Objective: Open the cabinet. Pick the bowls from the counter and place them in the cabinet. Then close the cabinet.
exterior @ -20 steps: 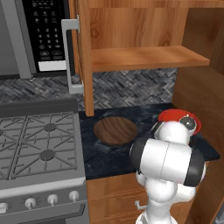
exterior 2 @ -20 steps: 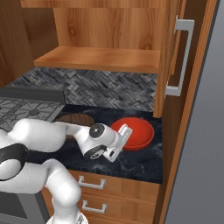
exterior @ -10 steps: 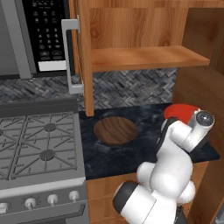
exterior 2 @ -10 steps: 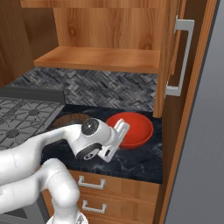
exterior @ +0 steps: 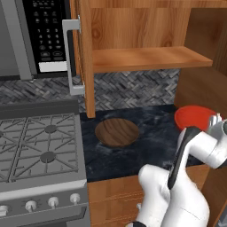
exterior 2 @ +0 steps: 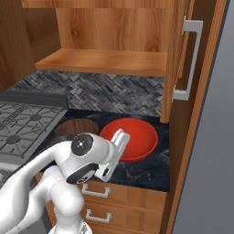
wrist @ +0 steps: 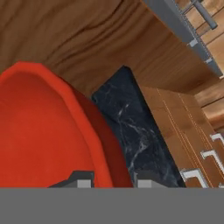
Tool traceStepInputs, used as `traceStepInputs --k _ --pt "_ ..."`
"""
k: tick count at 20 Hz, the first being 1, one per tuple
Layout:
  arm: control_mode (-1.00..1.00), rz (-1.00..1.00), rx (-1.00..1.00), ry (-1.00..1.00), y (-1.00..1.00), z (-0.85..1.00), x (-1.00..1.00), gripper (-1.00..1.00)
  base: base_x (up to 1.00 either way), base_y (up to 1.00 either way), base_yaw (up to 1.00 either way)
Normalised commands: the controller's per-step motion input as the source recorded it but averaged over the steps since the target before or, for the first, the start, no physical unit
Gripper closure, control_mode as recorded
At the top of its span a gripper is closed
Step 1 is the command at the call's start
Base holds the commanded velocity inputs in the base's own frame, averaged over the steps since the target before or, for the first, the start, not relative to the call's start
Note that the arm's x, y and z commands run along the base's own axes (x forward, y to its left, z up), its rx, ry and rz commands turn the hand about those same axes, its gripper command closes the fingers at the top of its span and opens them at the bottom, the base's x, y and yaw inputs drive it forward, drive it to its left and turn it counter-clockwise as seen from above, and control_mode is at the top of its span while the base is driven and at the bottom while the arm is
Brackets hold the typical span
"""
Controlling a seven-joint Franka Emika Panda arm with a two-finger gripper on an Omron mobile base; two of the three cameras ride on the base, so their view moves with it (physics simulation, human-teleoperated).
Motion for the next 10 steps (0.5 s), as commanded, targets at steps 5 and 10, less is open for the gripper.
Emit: traceStepInputs --k 5,10 --pt "-1.00 0.07 -0.08 -0.07 0.46 0.81 -0.46 1.00 0.00 0.00 0.00" --pt "-1.00 0.07 -0.13 -0.09 0.27 0.91 -0.03 1.00 0.00 0.00 0.00"
